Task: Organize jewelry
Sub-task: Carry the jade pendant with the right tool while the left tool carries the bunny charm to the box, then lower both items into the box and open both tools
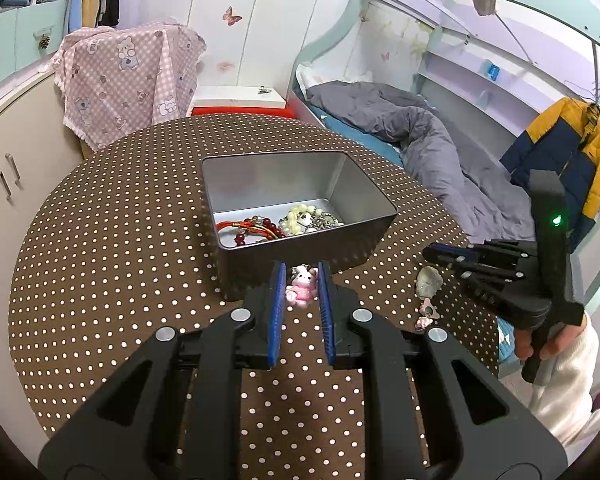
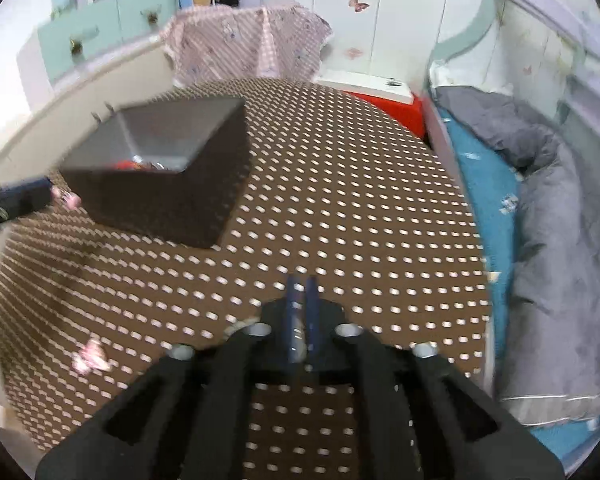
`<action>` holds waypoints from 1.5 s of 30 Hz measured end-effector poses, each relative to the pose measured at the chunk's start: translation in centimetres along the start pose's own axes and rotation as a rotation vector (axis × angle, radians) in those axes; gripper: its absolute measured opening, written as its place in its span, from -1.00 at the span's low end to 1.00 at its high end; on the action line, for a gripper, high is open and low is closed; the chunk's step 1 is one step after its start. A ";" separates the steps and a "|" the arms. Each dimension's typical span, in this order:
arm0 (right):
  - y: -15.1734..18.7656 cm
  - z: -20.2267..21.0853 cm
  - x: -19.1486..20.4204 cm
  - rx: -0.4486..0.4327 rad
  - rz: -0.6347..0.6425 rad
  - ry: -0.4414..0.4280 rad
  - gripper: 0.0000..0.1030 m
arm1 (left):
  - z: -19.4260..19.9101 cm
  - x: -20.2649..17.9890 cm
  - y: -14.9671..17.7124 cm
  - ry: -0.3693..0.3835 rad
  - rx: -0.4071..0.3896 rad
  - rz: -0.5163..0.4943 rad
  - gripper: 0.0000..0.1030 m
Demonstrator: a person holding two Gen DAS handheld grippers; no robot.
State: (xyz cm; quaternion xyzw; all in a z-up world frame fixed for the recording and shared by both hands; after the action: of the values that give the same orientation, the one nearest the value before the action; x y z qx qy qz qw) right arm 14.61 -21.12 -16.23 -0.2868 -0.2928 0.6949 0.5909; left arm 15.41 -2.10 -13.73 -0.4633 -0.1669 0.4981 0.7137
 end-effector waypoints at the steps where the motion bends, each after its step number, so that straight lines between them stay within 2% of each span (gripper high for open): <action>1: 0.3 -0.2 -0.4 0.024 -0.032 0.025 0.65 | 0.0 -0.1 0.0 0.000 0.000 -0.001 -0.68; 2: 0.7 -0.3 -0.6 0.037 -0.061 0.014 0.85 | 0.0 -0.1 0.1 0.001 0.001 -0.001 -0.68; 4: 1.1 -0.1 -0.2 0.035 -0.099 -0.042 0.84 | -0.1 -0.1 0.1 0.000 0.005 0.000 -0.68; 5: 1.3 0.0 0.0 0.031 -0.087 -0.035 0.73 | -0.1 0.0 0.2 -0.004 0.007 0.002 -0.68; 6: 1.6 0.1 0.3 0.029 -0.060 -0.019 0.29 | -0.1 0.0 0.2 -0.006 0.008 0.004 -0.68; 7: 2.0 0.1 1.0 0.036 -0.031 -0.025 0.18 | -0.1 0.1 0.3 -0.007 0.010 0.006 -0.68; 8: 2.0 0.4 1.4 0.016 -0.023 -0.032 -0.09 | -0.1 0.2 0.3 -0.008 0.010 0.008 -0.68; 9: 2.1 0.7 1.9 0.011 -0.013 -0.050 -0.20 | -0.1 0.3 0.4 -0.011 0.011 0.010 -0.68; 19: 1.8 1.2 1.4 0.006 -0.038 -0.045 -0.21 | 0.1 0.1 0.2 -0.002 0.003 0.014 -0.68; 28: -3.3 2.3 1.5 -0.106 -0.042 -0.056 -0.22 | 0.6 0.1 -1.7 -0.005 -0.044 0.014 -0.68; 34: -7.0 3.2 2.6 -0.190 -0.010 -0.099 -0.22 | 0.2 0.5 -3.2 -0.008 -0.068 0.022 -0.68; 39: -8.7 2.5 4.4 -0.209 0.026 -0.140 -0.22 | -0.8 0.8 -3.9 -0.006 -0.070 0.030 -0.68; 45: -9.3 0.9 6.4 -0.190 0.053 -0.175 -0.22 | -2.1 0.9 -4.4 -0.028 -0.068 0.001 -0.67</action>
State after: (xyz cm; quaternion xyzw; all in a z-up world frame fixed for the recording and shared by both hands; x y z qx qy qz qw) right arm 19.18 -13.67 -9.05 -0.2874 -0.4001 0.7016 0.5149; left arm 19.75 -2.69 -11.39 -0.4804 -0.1933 0.4988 0.6950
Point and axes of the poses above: each gripper's, at about its wrist camera, not at the fingertips, and z roughly against the way its jaws point, x to its left, y to its underside, the point moved 7 cm from there along -z, roughly the way its jaws point, and after that the axes turned 10 degrees about -x, right-handed, at the moved point
